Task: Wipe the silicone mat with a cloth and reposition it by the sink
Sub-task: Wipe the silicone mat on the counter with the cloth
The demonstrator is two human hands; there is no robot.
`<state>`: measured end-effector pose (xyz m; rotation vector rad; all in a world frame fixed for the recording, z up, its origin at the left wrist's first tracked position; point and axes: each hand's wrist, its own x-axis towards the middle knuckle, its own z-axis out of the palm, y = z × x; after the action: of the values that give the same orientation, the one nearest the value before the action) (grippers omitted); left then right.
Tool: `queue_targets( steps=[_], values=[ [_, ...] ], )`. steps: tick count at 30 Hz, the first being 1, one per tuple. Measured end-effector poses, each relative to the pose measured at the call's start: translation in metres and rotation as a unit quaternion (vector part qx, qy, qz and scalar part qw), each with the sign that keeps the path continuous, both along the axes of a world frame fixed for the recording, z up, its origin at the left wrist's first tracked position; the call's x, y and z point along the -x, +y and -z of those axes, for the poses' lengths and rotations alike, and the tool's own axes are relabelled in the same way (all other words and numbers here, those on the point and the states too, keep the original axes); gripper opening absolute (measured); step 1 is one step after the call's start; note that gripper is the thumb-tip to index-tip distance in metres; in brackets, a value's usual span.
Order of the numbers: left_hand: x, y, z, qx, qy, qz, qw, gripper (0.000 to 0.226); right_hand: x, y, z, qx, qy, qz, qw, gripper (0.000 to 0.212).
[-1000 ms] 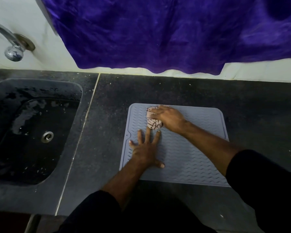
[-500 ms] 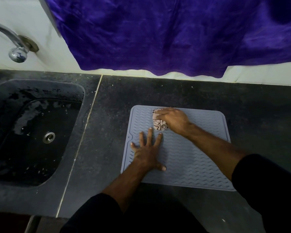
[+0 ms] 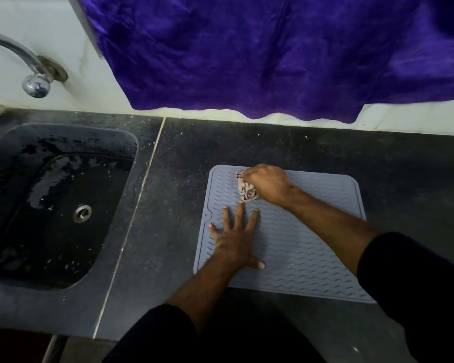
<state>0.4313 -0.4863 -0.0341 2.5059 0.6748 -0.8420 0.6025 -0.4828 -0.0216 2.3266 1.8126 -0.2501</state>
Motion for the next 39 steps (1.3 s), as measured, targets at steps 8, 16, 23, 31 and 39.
queue_targets(
  steps=[8, 16, 23, 31, 39],
  values=[
    [-0.001, -0.001, 0.000, 0.000, 0.006, -0.002, 1.000, 0.129, 0.021, 0.007, 0.011, -0.023, 0.058, -0.033, 0.998, 0.046],
    [-0.002, -0.001, 0.003, 0.000, -0.003, -0.006, 1.000, 0.131, 0.003, 0.008, -0.009, -0.037, 0.035, 0.002, 0.999, 0.059],
    [-0.003, 0.001, 0.003, 0.008, 0.003, -0.008, 1.000, 0.131, 0.008, 0.007, 0.005, -0.002, 0.013, -0.050, 0.999, 0.051],
    [-0.002, 0.000, 0.007, 0.001, 0.008, -0.004, 1.000, 0.133, 0.025, 0.031, 0.007, -0.032, 0.073, -0.056, 0.995, 0.048],
    [-0.002, 0.000, 0.006, -0.004, 0.008, -0.006, 1.000, 0.133, 0.020, 0.044, -0.005, -0.059, 0.022, -0.035, 0.997, 0.048]
  ],
)
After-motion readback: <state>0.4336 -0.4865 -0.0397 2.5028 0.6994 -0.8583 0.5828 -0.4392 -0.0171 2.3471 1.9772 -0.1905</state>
